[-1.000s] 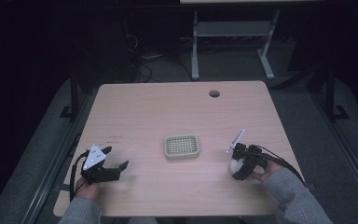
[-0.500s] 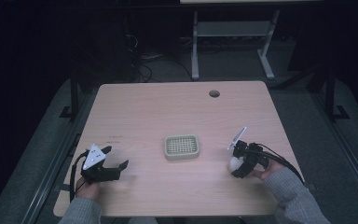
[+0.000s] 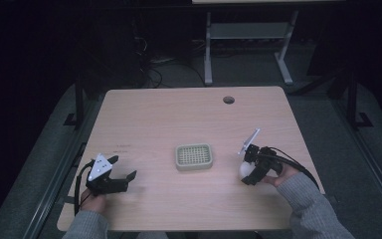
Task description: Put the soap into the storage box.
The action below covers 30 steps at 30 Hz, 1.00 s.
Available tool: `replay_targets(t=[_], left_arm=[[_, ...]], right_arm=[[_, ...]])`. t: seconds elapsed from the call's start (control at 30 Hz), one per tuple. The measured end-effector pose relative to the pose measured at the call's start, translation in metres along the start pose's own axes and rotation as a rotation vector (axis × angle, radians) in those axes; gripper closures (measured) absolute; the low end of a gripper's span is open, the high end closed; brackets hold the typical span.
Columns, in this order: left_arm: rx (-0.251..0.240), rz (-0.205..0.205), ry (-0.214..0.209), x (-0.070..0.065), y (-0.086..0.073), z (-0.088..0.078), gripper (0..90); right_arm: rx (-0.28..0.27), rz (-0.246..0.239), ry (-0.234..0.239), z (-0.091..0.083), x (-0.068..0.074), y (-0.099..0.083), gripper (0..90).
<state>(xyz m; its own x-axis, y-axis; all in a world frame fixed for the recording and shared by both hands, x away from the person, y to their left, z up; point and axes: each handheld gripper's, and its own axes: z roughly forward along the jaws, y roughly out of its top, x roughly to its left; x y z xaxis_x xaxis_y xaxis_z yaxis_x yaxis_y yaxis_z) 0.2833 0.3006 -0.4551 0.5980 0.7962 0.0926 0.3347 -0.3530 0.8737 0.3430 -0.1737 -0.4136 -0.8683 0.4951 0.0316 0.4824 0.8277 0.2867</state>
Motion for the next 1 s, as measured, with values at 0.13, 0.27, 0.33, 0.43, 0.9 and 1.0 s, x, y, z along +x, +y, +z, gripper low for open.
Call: replay_targets(t=[0.13, 0.27, 0.33, 0.43, 0.9, 1.0], left_arm=[[-0.002, 0.0, 0.007, 0.001, 0.0, 0.0, 12.8], [-0.007, -0.011, 0.007, 0.001, 0.0, 0.0, 12.8], [-0.007, -0.01, 0.007, 0.002, 0.0, 0.0, 12.8], [-0.01, -0.01, 0.009, 0.002, 0.0, 0.0, 12.9], [-0.011, -0.01, 0.011, 0.002, 0.0, -0.001, 12.8], [-0.012, -0.013, 0.01, 0.002, 0.0, -0.001, 12.8]], right_arm=[[-0.01, -0.004, 0.002, -0.002, -0.002, 0.007, 23.8], [-0.016, -0.013, 0.007, -0.004, -0.002, 0.015, 23.8], [-0.014, -0.022, 0.003, -0.004, -0.001, 0.019, 23.8], [-0.011, -0.036, 0.003, -0.004, -0.001, 0.026, 23.8], [-0.004, -0.069, 0.01, -0.007, 0.001, 0.054, 23.8], [-0.003, -0.073, 0.012, -0.008, 0.002, 0.06, 23.8]])
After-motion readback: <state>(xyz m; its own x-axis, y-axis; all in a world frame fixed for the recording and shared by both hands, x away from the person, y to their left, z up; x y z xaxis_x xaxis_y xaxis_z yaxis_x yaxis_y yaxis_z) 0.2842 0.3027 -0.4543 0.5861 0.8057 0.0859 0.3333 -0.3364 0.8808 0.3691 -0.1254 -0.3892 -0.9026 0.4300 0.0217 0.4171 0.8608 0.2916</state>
